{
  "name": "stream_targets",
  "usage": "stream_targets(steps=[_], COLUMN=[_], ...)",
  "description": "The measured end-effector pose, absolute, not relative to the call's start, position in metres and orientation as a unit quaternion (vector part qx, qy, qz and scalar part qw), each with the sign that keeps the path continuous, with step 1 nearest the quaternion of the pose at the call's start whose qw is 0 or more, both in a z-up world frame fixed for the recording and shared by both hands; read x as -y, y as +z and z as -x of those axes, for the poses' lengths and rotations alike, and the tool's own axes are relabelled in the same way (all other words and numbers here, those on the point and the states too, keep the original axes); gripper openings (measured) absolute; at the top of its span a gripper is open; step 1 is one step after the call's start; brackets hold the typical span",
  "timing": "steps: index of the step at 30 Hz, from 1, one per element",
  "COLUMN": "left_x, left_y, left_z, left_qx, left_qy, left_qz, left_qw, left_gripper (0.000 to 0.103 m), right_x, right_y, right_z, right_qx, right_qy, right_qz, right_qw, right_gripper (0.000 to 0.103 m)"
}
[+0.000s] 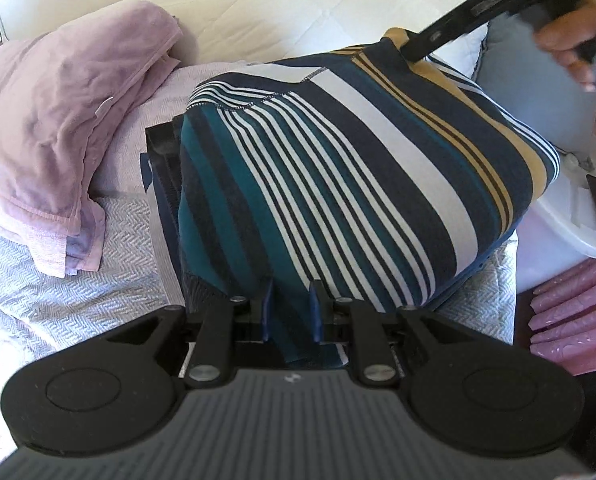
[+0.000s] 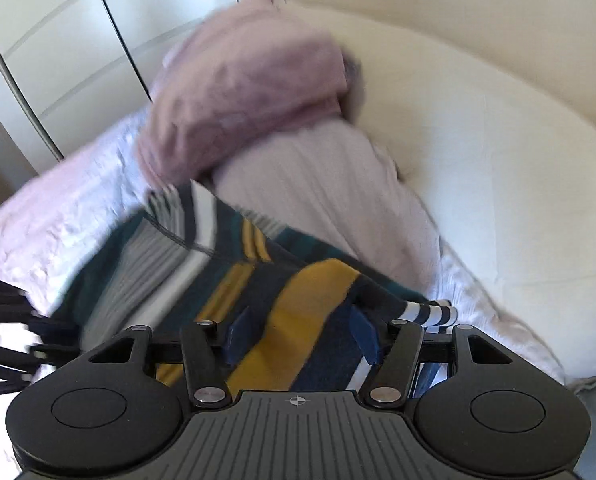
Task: Fold clothes
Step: 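Press the striped garment flat on the stack with both grippers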
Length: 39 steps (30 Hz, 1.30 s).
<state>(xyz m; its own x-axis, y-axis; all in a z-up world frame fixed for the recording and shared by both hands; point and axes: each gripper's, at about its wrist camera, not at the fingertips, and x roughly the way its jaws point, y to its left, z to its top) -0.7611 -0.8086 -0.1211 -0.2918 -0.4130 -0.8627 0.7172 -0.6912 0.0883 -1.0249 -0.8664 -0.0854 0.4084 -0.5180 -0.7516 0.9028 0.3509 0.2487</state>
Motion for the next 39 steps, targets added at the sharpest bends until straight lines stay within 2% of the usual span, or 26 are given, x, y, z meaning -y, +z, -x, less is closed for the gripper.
stream_targets(steps=[2, 7, 14, 20, 25, 30, 35, 39], left_x=[0.808, 0.806, 0.806, 0.804, 0.805, 0.803, 0.794, 0.78], left_y=[-0.122, -0.124, -0.111, -0.102, -0.101, -0.102, -0.09, -0.081], left_z=[0.762, 0.763, 0.762, 0.755, 0.752, 0.756, 0.756, 0.753], left_qx=[-0.159, -0.155, -0.162, -0.184, -0.2, -0.197, -0.196, -0.193], left_qy=[-0.787, -0.786, -0.784, -0.785, -0.779, -0.774, -0.78, -0.788], left_qz=[-0.474, -0.478, -0.471, -0.448, -0.435, -0.44, -0.417, -0.391], left_qw=[0.362, 0.36, 0.37, 0.387, 0.404, 0.41, 0.424, 0.435], left_gripper=[0.016, 0.016, 0.016, 0.018, 0.02, 0.021, 0.033, 0.049], right_x=[0.844, 0.817, 0.798, 0.772, 0.767, 0.764, 0.748, 0.723], right_y=[-0.078, -0.121, -0.091, -0.111, -0.097, -0.106, -0.09, -0.084], right_z=[1.024, 1.014, 1.02, 1.02, 1.021, 1.028, 1.033, 1.035], right_qx=[-0.274, -0.284, -0.26, -0.261, -0.255, -0.241, -0.228, -0.217], right_qy=[-0.457, -0.44, -0.439, -0.439, -0.446, -0.445, -0.462, -0.498], right_qz=[-0.337, -0.378, -0.365, -0.387, -0.365, -0.391, -0.369, -0.369], right_qw=[0.777, 0.763, 0.779, 0.768, 0.776, 0.769, 0.774, 0.754], right_gripper=[0.059, 0.059, 0.059, 0.059, 0.059, 0.059, 0.059, 0.063])
